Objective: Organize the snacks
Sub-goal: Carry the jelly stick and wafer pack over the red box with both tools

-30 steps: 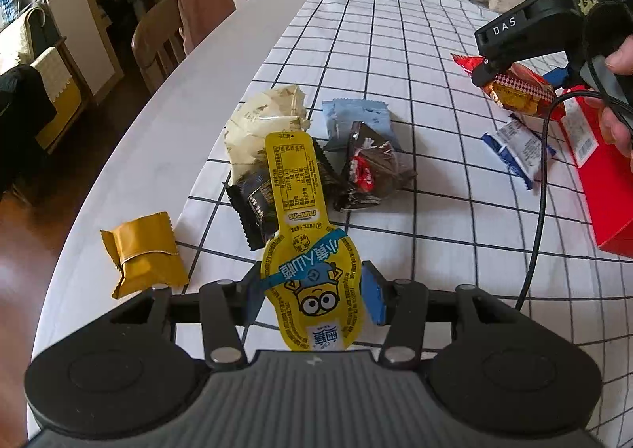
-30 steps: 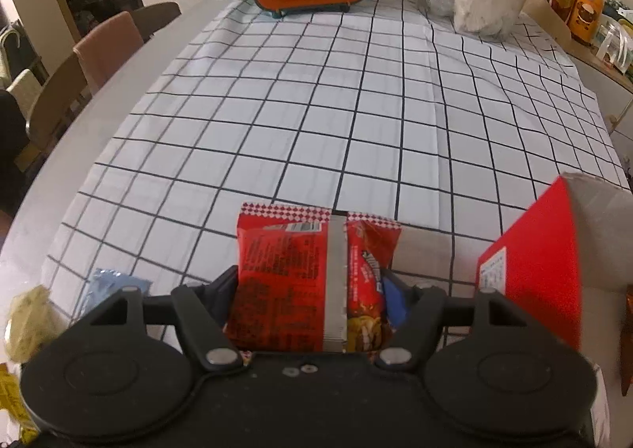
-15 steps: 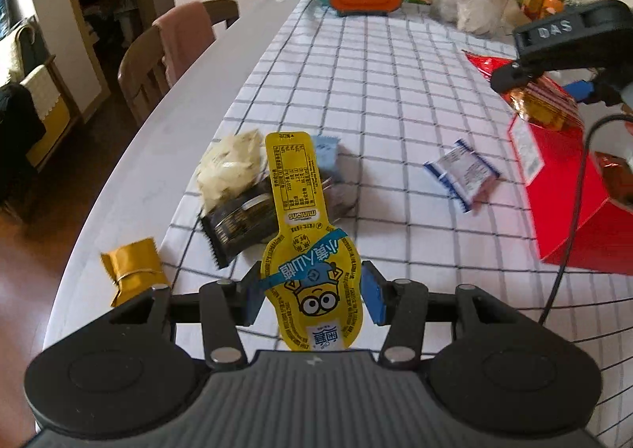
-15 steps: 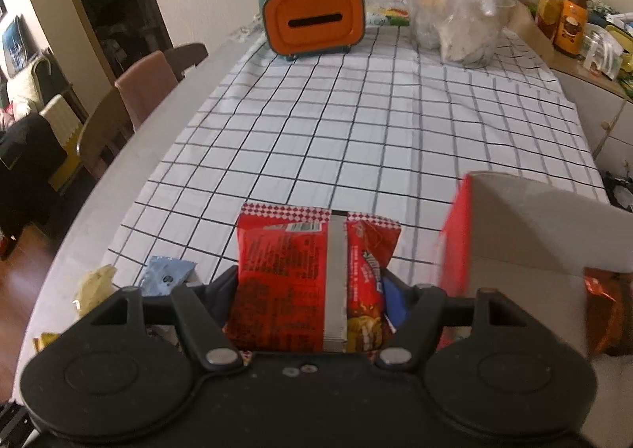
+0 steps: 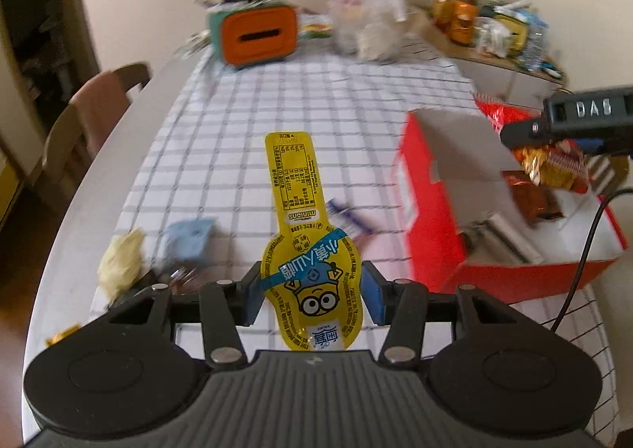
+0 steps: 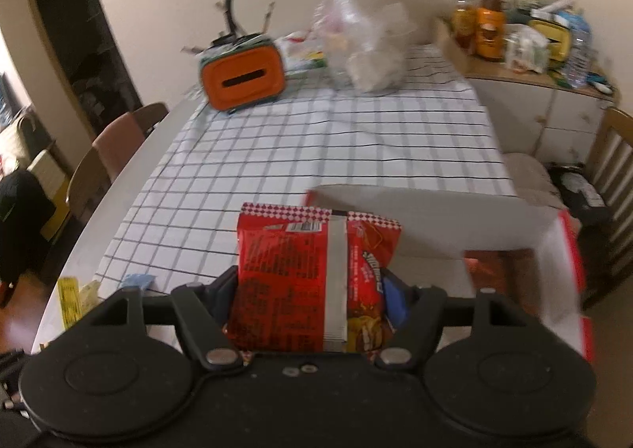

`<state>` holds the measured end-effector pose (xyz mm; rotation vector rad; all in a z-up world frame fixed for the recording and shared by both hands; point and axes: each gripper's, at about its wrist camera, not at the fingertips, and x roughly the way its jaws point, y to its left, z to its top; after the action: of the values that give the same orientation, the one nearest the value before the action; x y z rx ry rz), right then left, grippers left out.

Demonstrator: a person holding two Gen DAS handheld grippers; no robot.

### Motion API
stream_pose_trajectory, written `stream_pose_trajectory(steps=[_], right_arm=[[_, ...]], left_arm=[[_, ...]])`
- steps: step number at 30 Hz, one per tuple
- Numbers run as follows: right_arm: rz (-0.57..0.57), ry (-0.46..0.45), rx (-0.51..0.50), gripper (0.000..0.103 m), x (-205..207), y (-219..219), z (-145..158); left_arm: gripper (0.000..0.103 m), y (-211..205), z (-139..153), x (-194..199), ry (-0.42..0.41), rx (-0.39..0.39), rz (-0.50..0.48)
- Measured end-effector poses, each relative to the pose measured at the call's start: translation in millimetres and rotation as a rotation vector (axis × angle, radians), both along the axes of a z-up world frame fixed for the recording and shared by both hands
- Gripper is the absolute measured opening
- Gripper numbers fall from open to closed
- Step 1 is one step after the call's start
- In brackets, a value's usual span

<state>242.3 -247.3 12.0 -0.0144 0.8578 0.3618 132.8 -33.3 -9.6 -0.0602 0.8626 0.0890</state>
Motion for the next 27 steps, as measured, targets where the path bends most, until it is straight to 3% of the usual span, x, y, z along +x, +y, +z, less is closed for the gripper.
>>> stream_pose_trajectory(steps=[6, 14, 27], right_arm=[[-0.061, -0.010, 0.002, 0.071, -9.3, -50.5, 1.3], [-0.117, 0.001, -0.024, 0.071, -11.3, -100.5, -10.5], [-0.088, 0.016, -0.108, 0.071, -3.4, -128.8, -41.9]], left_arm=[[0.050, -42.2, 9.2, 22.2, -0.012, 0.023, -0.081], [0.050, -90.2, 9.4, 57.8, 0.031, 0.030, -0.174], [0.050, -151.1, -21.9, 127.3, 0.173, 0.058, -0.249]])
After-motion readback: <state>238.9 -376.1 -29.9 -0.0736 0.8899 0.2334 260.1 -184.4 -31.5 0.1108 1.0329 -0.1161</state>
